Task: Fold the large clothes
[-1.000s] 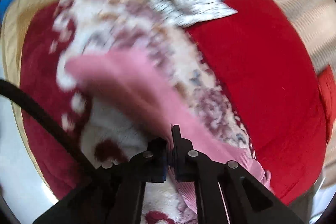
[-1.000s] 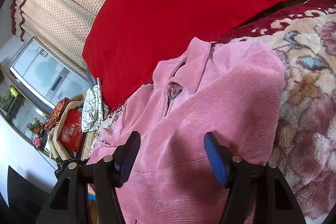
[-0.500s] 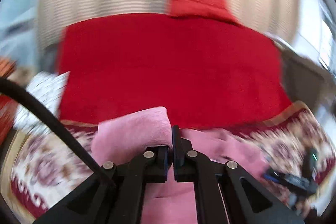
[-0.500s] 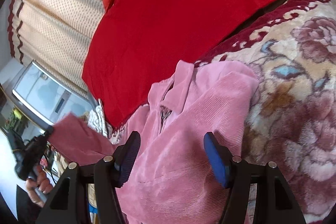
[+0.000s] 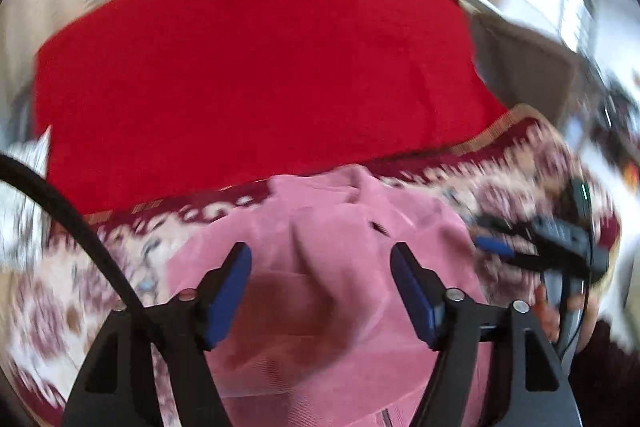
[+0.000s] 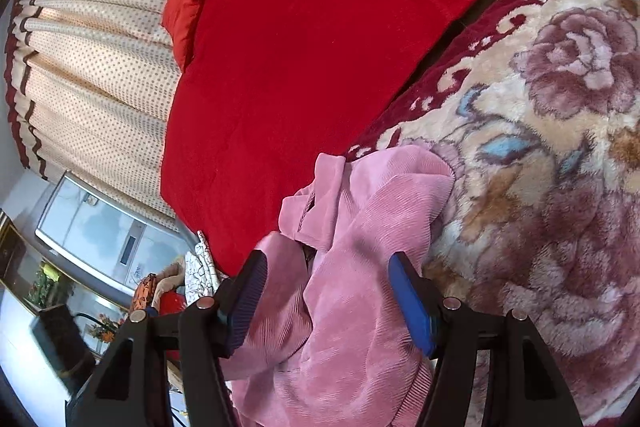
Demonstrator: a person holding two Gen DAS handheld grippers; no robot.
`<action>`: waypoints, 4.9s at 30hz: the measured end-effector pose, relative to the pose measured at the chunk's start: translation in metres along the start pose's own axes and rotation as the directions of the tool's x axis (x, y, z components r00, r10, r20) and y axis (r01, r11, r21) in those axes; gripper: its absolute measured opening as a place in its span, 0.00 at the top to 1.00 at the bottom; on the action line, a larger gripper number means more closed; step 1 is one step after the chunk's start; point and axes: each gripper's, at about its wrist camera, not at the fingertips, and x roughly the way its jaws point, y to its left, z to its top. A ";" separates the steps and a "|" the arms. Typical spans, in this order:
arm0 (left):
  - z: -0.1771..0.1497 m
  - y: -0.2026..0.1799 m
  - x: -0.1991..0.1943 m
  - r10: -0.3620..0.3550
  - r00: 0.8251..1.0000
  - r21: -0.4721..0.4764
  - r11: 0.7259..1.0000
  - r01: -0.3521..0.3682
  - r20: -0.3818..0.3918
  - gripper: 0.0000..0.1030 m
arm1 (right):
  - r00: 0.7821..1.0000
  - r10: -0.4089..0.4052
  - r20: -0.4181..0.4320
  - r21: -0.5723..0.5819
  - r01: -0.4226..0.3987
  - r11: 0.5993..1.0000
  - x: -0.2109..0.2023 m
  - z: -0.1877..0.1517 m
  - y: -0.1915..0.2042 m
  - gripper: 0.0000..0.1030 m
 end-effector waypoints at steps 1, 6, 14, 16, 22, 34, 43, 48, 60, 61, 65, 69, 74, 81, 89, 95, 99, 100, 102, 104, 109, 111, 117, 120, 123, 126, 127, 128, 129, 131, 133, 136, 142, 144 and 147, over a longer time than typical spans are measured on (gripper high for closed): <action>-0.003 0.013 0.001 0.006 1.000 -0.054 0.999 -0.006 -0.002 0.28 | 1.000 0.001 -0.003 -0.001 -0.001 1.000 0.001 -0.001 0.000 0.35; -0.028 0.054 0.023 -0.015 0.998 -0.250 0.968 0.000 -0.060 0.28 | 0.999 -0.008 -0.035 -0.019 0.007 1.000 0.015 -0.008 0.006 0.35; -0.015 0.048 0.074 -0.200 0.967 -0.387 0.913 0.126 -0.156 0.14 | 0.998 -0.018 -0.059 -0.025 0.016 1.000 0.024 -0.013 0.007 0.35; -0.005 0.037 0.096 -0.272 0.936 -0.406 0.899 0.164 -0.223 0.14 | 0.998 -0.012 -0.060 -0.015 0.011 1.000 0.024 -0.011 0.004 0.35; -0.002 0.004 0.134 -0.263 0.909 -0.383 0.915 0.129 -0.322 0.27 | 0.998 0.007 -0.055 0.005 -0.007 1.000 0.019 -0.004 0.001 0.35; -0.031 -0.126 0.059 -0.229 0.950 0.163 0.950 0.265 -0.211 0.95 | 0.999 0.035 -0.031 0.049 -0.033 0.998 0.004 0.006 -0.007 0.35; -0.088 -0.089 0.023 -0.228 0.957 0.065 0.968 0.243 -0.181 0.43 | 0.995 0.067 -0.074 0.031 -0.064 0.997 -0.001 0.003 -0.001 0.34; -0.067 0.003 0.008 -0.045 0.996 -0.150 0.988 0.033 -0.075 0.33 | 0.991 -0.011 -0.134 -0.117 -0.005 0.993 0.006 -0.012 0.020 0.34; -0.105 0.072 0.083 0.190 0.946 -0.226 0.941 -0.252 -0.265 0.66 | 0.898 -0.337 -0.283 -0.617 0.098 0.781 0.024 -0.074 0.068 0.39; -0.108 0.070 0.080 0.190 0.953 -0.221 0.945 -0.243 -0.236 0.68 | 0.894 -0.362 -0.264 -0.654 0.110 0.748 0.023 -0.079 0.070 0.51; -0.119 0.079 0.069 0.155 0.973 -0.272 0.942 -0.197 -0.171 0.79 | 0.872 -0.454 -0.181 -0.740 0.183 0.647 0.026 -0.088 0.067 0.77; -0.123 0.083 0.056 0.139 0.984 -0.310 0.936 -0.167 -0.111 0.86 | 0.880 -0.452 -0.148 -0.732 0.210 0.648 0.021 -0.080 0.081 0.87; -0.118 0.076 0.045 0.191 0.981 -0.276 0.941 -0.196 -0.046 0.91 | 0.904 -0.426 -0.020 -0.720 0.283 0.634 0.018 -0.059 0.108 0.90; -0.126 0.070 0.056 0.247 0.962 -0.162 0.951 -0.263 -0.114 0.87 | 0.866 -0.475 -0.155 -0.539 0.328 0.775 0.066 -0.038 0.065 0.88; -0.125 0.054 0.017 0.319 0.948 -0.164 0.935 -0.314 0.005 0.24 | 0.953 -0.298 -0.059 -0.507 0.228 0.831 -0.002 -0.052 0.096 0.03; -0.125 0.026 -0.010 0.364 0.922 -0.099 0.930 -0.353 0.128 0.20 | 0.973 -0.233 -0.009 -0.587 0.183 0.789 -0.030 -0.082 0.118 0.13; -0.128 0.021 0.017 0.373 0.928 -0.060 0.927 -0.371 0.018 0.20 | 0.953 -0.298 -0.045 -0.631 0.205 0.748 -0.015 -0.100 0.115 0.61; -0.131 0.022 0.027 0.365 0.930 -0.060 0.929 -0.366 -0.033 0.20 | 0.947 -0.315 -0.069 -0.632 0.203 0.748 -0.006 -0.104 0.108 0.65; -0.138 0.030 0.055 0.342 0.922 -0.074 0.930 -0.359 -0.179 0.20 | 0.919 -0.380 -0.110 -0.620 0.235 0.749 0.014 -0.107 0.093 0.65; -0.142 0.040 0.066 0.305 0.921 -0.128 0.931 -0.342 -0.241 0.20 | 0.900 -0.409 -0.152 -0.587 0.250 0.770 0.028 -0.107 0.074 0.65; -0.137 0.039 0.053 0.291 0.938 -0.168 0.931 -0.322 -0.186 0.20 | 0.928 -0.347 -0.135 -0.583 0.209 0.785 0.019 -0.102 0.086 0.62; -0.135 0.037 0.049 0.285 0.946 -0.180 0.933 -0.311 -0.156 0.20 | 0.942 -0.311 -0.124 -0.576 0.186 0.796 0.015 -0.099 0.094 0.62; -0.126 0.029 0.048 0.315 0.943 -0.167 0.930 -0.329 -0.105 0.20 | 0.950 -0.300 -0.089 -0.589 0.193 0.785 0.030 -0.085 0.111 0.62; -0.124 0.024 0.057 0.315 0.940 -0.150 0.931 -0.334 -0.133 0.20 | 0.918 -0.369 -0.148 -0.567 0.227 0.792 0.061 -0.083 0.090 0.61; -0.123 0.018 0.065 0.336 0.931 -0.119 0.928 -0.353 -0.145 0.20 | 0.920 -0.371 -0.123 -0.592 0.233 0.772 0.066 -0.087 0.092 0.53; -0.120 0.015 0.066 0.342 0.929 -0.115 0.927 -0.358 -0.140 0.20 | 0.932 -0.346 -0.110 -0.603 0.214 0.768 0.063 -0.090 0.097 0.44; -0.120 0.015 0.064 0.341 0.931 -0.120 0.927 -0.356 -0.133 0.20 | 0.937 -0.336 -0.095 -0.605 0.214 0.767 0.060 -0.091 0.099 0.44; -0.119 0.014 0.062 0.338 0.934 -0.127 0.928 -0.351 -0.118 0.20 | 0.942 -0.324 -0.088 -0.609 0.207 0.766 0.058 -0.092 0.101 0.44; -0.118 0.014 0.060 0.336 0.936 -0.130 0.928 -0.349 -0.107 0.20 | 0.948 -0.308 -0.076 -0.614 0.198 0.764 0.054 -0.094 0.103 0.44; -0.116 0.012 0.053 0.345 0.936 -0.133 0.927 -0.352 -0.070 0.20 | 0.959 -0.281 -0.038 -0.628 0.196 0.753 0.045 -0.096 0.109 0.44; -0.115 0.012 0.050 0.353 0.934 -0.131 0.925 -0.356 -0.053 0.20 | 0.959 -0.280 -0.030 -0.628 0.200 0.752 0.042 -0.096 0.110 0.44; -0.114 0.010 0.049 0.350 0.936 -0.128 0.927 -0.353 -0.045 0.20 | 0.955 -0.292 -0.040 -0.624 0.205 0.754 0.039 -0.099 0.107 0.44; -0.115 0.004 0.049 0.355 0.934 -0.110 0.928 -0.357 -0.038 0.20 | 0.943 -0.328 -0.058 -0.640 0.217 0.737 0.040 -0.106 0.098 0.45; -0.115 0.002 0.050 0.358 0.933 -0.100 0.928 -0.360 -0.040 0.20 | 0.936 -0.346 -0.070 -0.637 0.225 0.737 0.044 -0.108 0.094 0.45; -0.118 0.002 0.059 0.349 0.934 -0.085 0.931 -0.355 -0.081 0.20 | 0.936 -0.347 -0.061 -0.649 0.227 0.726 0.042 -0.109 0.095 0.45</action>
